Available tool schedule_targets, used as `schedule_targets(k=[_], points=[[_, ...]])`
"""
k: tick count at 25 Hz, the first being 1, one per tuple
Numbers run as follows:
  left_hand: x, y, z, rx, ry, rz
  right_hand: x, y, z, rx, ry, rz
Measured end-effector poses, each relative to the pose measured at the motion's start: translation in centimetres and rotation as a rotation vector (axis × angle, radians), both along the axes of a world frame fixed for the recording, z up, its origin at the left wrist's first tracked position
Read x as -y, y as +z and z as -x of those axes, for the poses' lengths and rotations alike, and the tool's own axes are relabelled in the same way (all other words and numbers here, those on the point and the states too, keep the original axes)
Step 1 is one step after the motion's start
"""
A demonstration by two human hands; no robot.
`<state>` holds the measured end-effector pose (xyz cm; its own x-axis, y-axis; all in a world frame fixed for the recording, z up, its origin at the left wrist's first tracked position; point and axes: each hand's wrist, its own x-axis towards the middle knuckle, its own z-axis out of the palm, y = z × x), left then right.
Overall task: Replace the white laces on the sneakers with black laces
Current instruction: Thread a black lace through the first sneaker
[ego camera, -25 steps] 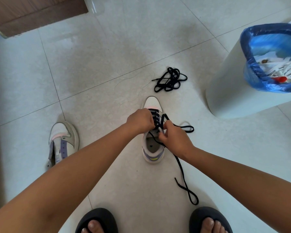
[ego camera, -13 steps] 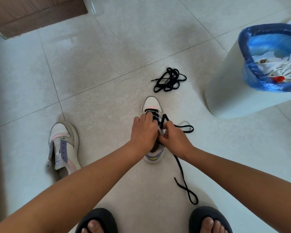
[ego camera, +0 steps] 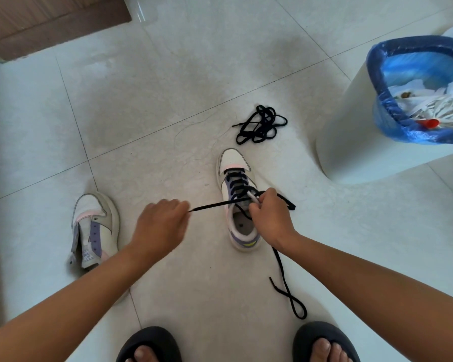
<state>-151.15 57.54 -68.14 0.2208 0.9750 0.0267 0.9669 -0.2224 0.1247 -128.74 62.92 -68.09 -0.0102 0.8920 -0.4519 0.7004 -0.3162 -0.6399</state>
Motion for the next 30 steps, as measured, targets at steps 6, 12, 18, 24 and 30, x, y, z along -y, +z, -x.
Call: schedule_targets(k=[6,12,18,24,30], points=[[-0.4,0.4,1.8,-0.410,0.291,0.721,0.2,0.1,0.4,0.023,0.067,0.020],[-5.2,1.7,-9.5,0.011,-0.068,0.235,-0.7,0.5,-0.3,0.474,0.474,-0.115],[-6.1,0.8,-10.2,0.080,-0.047,0.258,-1.4,0.2,-0.2,0.614,0.605,-0.110],[-5.3,2.2,-7.4,0.203,-0.102,0.305,-1.3,0.6,0.3,0.585,0.555,-0.051],[0.6,-0.2,2.4,-0.184,-0.246,0.310,-2.7,0.8,-1.4,0.550,0.392,-0.001]])
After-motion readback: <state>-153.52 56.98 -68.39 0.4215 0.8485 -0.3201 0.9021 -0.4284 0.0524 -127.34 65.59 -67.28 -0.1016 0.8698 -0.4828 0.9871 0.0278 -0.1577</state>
